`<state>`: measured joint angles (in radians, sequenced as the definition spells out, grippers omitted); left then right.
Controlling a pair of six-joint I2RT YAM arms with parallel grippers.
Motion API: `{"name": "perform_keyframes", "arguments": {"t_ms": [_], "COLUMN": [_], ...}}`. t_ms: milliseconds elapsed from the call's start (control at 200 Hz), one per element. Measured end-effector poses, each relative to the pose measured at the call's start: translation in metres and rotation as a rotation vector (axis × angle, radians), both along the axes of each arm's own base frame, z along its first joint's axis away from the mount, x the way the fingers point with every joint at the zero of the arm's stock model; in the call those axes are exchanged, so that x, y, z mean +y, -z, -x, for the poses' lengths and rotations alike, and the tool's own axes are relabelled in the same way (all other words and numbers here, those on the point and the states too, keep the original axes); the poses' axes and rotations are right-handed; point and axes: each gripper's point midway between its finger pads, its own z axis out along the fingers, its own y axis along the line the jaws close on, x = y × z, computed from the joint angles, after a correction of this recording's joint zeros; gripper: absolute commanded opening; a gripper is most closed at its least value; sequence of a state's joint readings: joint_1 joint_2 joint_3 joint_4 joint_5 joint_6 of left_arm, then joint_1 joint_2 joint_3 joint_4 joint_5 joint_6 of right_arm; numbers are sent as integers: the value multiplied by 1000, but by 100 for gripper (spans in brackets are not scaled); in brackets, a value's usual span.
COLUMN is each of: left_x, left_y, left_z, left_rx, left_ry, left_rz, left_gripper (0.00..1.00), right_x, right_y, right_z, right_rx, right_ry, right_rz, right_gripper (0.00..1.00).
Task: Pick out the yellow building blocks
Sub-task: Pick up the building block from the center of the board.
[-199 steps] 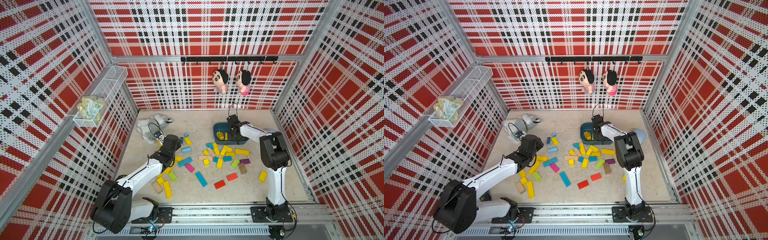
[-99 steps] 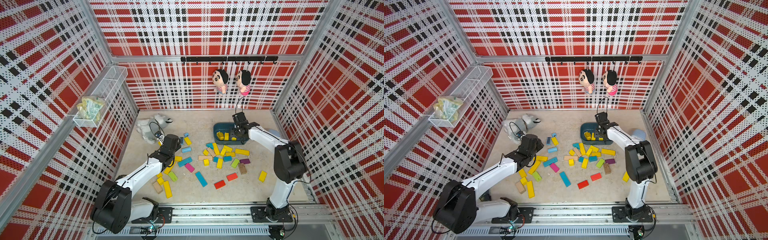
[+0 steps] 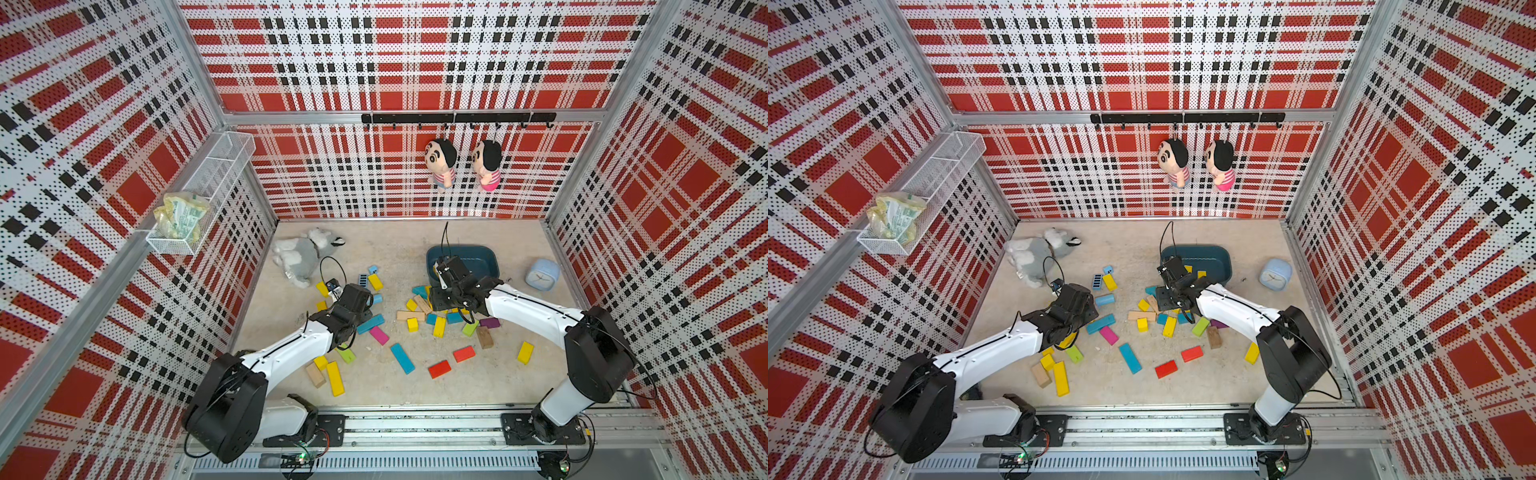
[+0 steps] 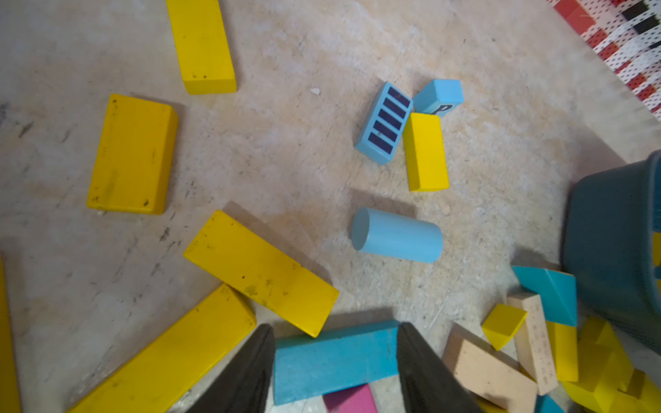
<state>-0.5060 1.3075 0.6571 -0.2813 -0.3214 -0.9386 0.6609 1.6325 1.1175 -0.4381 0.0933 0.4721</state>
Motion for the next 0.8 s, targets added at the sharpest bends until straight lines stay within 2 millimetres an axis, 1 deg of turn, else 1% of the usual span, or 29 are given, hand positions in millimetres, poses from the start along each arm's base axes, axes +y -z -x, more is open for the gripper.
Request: {"name": "perform_keyframes", "arguments": {"t_ms": [75, 150, 346, 466, 576, 676, 802], "left_x": [5, 17, 69, 105, 130, 140, 143], "left_y": [6, 10, 17, 28, 38, 46, 45], "left_z": [0, -2, -12, -15, -20, -24, -36], "left_rx": [20, 35, 66, 123, 182, 223, 228], "left_ry": [-17, -52, -148, -177, -179, -151, -114], "left_rz": [-9, -18, -75, -143, -204, -245, -275], "left_gripper": [59, 59, 59, 58, 58, 57, 54], "right_x": [1, 0, 0, -3, -4, -4, -4], "right_y": [-1, -2, -12, -11, -11, -11, -11], "right_z": [-1, -1, -8, -8, -8, -8, -8], "right_rx": [-3, -5, -34, -34, -36, -35, -33], "right_ry": [0, 1, 7, 15, 18, 19, 20], "right_rz": [-3, 0, 9, 23, 27, 27, 30], "right_gripper": [61, 61, 61, 61, 60, 60, 60]}}
